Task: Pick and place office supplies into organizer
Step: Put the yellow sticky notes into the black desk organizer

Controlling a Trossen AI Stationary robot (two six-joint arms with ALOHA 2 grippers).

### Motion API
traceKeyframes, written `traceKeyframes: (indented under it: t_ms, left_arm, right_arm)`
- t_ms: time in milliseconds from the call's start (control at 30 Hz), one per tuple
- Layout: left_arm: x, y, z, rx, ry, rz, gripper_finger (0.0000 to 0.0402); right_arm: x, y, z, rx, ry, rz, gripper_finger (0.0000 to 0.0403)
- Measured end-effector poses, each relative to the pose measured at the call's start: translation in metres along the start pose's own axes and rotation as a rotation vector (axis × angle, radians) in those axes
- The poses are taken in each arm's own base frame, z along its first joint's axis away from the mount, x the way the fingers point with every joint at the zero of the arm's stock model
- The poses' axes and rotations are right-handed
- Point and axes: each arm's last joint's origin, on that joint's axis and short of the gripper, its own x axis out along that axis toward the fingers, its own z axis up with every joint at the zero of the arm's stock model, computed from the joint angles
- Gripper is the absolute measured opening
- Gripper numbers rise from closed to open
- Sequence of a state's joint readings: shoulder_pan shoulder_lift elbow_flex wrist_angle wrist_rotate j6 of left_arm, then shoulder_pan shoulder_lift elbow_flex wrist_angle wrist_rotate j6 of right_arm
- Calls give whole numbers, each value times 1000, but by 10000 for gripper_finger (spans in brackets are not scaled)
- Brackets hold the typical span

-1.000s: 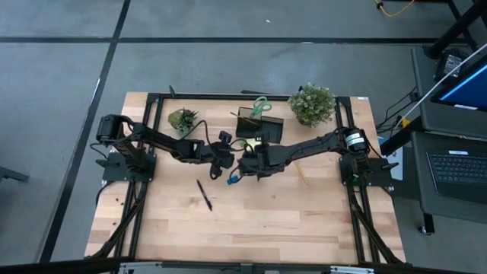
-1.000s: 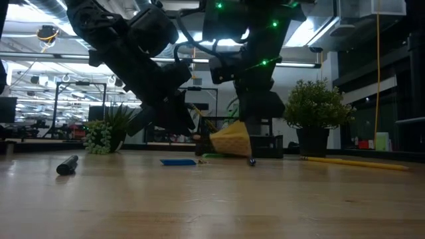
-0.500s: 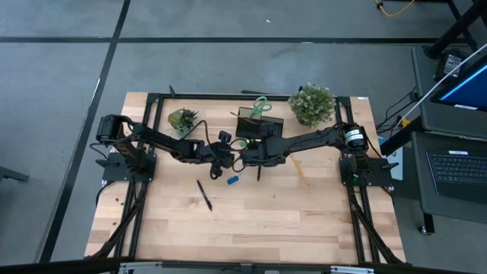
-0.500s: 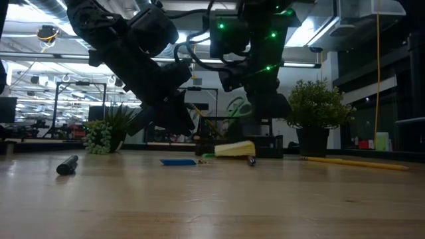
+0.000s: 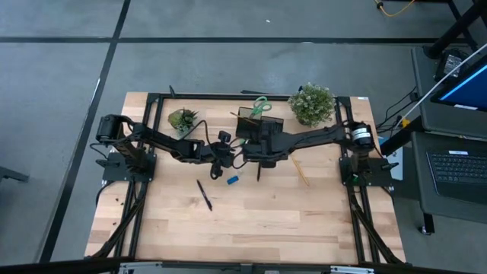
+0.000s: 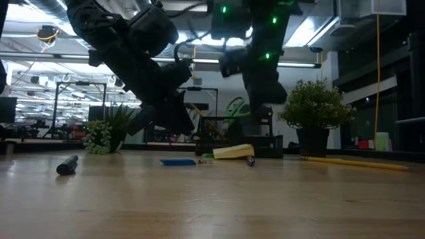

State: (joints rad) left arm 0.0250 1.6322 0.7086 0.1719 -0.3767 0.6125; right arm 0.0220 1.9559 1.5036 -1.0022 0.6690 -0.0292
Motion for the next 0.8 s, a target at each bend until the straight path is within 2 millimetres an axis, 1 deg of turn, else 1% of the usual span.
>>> traceKeyframes:
  t_ms: [100,200,267,400,500,567,733,800]
  left_arm:
    - [0,-1,-1,-9,14,-9,54]
    - [0,-1,-2,-18,17,-13,26]
    - [0,-2,-2,-17,19,-15,8]
    - [0,-2,-2,-16,20,-16,3]
    - [0,-2,-3,-10,31,-24,2]
    - [0,-3,-4,-5,37,-29,2]
    - [0,-3,-4,-3,39,-37,2]
    - [0,-4,-5,-3,42,-39,2]
  right_arm:
    - [-19,-4,-1,29,-74,21,0]
    - [-35,-7,-1,88,-150,64,0]
    - [-42,-5,2,109,-207,104,0]
    - [-50,-1,5,105,-264,115,0]
    - [-50,1,5,142,-260,150,0]
    - [-45,1,3,174,-256,163,0]
    - [-23,1,-16,277,-255,175,0]
    - [-12,1,-25,317,-282,215,0]
